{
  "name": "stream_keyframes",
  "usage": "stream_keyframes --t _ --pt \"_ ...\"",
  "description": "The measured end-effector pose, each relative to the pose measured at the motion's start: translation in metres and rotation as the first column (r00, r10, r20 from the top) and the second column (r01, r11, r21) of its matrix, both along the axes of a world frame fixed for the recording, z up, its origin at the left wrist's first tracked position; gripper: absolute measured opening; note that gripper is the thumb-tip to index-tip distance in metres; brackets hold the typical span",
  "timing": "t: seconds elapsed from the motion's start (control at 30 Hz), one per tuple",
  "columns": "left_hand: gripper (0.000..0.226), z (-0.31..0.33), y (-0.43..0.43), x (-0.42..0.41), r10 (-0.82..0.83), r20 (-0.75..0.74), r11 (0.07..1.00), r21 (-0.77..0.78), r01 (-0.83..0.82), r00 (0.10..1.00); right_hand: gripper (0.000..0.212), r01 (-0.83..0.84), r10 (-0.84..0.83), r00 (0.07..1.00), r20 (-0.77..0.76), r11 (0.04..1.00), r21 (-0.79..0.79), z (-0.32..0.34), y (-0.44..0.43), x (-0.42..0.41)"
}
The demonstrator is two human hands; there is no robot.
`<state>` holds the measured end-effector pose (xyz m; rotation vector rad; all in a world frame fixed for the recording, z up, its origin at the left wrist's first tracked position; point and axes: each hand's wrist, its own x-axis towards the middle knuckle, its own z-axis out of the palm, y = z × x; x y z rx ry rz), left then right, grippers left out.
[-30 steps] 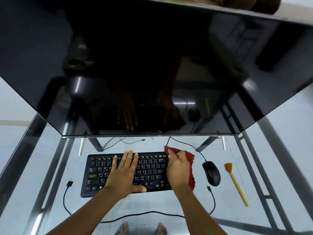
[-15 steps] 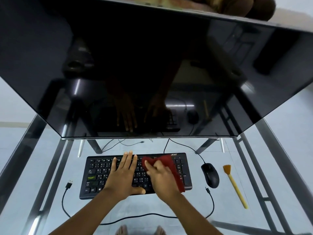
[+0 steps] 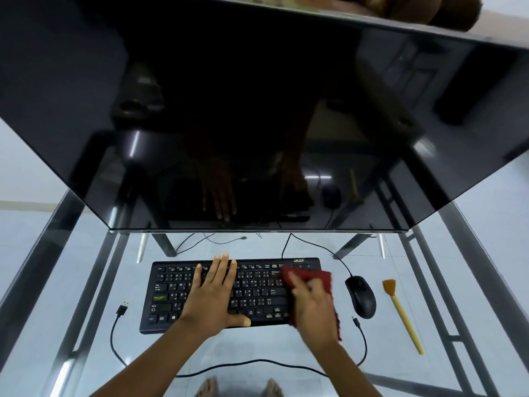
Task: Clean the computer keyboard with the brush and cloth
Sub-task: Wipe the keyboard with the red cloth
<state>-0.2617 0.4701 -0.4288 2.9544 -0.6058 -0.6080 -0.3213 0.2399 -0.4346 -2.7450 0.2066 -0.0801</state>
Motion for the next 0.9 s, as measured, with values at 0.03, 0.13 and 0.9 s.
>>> stream_keyframes --t 0.03,0.13,0.9 --pt "0.132 0.0 0.0 0.0 0.0 0.006 1.0 -0.008 0.0 1.0 0.049 0.123 -0.124 0.992 0.019 0.992 0.043 -0.001 -0.002 0.001" --pt "0.134 -0.001 0.001 0.0 0.0 0.008 1.0 -0.021 0.0 1.0 0.05 -0.013 0.012 1.0 0.011 0.996 0.083 0.001 0.039 -0.002" --pt "0.153 0.009 0.13 0.011 0.099 -0.047 0.983 -0.15 -0.105 0.994 0.052 -0.259 0.259 0.955 -0.145 0.966 0.021 0.017 0.09 0.022"
